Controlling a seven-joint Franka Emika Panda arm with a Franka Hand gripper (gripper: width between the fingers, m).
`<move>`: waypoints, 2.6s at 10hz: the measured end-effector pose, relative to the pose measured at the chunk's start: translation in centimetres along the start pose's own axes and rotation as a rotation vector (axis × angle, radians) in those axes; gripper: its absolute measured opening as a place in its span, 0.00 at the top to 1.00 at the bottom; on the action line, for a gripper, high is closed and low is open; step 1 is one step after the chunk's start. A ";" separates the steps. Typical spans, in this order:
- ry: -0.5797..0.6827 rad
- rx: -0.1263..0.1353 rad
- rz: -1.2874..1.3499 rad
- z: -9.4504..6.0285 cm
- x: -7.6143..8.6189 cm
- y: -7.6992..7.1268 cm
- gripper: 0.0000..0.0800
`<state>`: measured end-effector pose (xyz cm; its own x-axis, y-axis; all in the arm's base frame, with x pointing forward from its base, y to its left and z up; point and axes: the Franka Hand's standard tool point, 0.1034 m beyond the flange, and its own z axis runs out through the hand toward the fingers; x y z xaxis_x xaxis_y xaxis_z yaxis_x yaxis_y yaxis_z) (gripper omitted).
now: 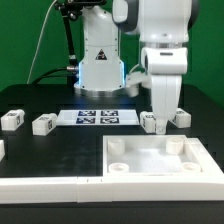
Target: Assemble one leg
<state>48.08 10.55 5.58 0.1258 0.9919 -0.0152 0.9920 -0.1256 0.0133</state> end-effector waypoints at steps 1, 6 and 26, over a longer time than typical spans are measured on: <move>-0.005 -0.009 0.015 -1.0 0.3 -0.7 0.19; -0.008 -0.003 0.174 -1.0 0.3 -1.3 0.19; -0.675 0.424 1.079 2.3 5.7 -9.7 0.19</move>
Offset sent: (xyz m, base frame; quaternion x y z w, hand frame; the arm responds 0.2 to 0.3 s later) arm 0.0000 0.0000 0.0000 0.0000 0.0000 0.0000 1.0000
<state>39.18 17.39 3.04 0.7012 0.2077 -0.6821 0.3056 -0.9519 0.0242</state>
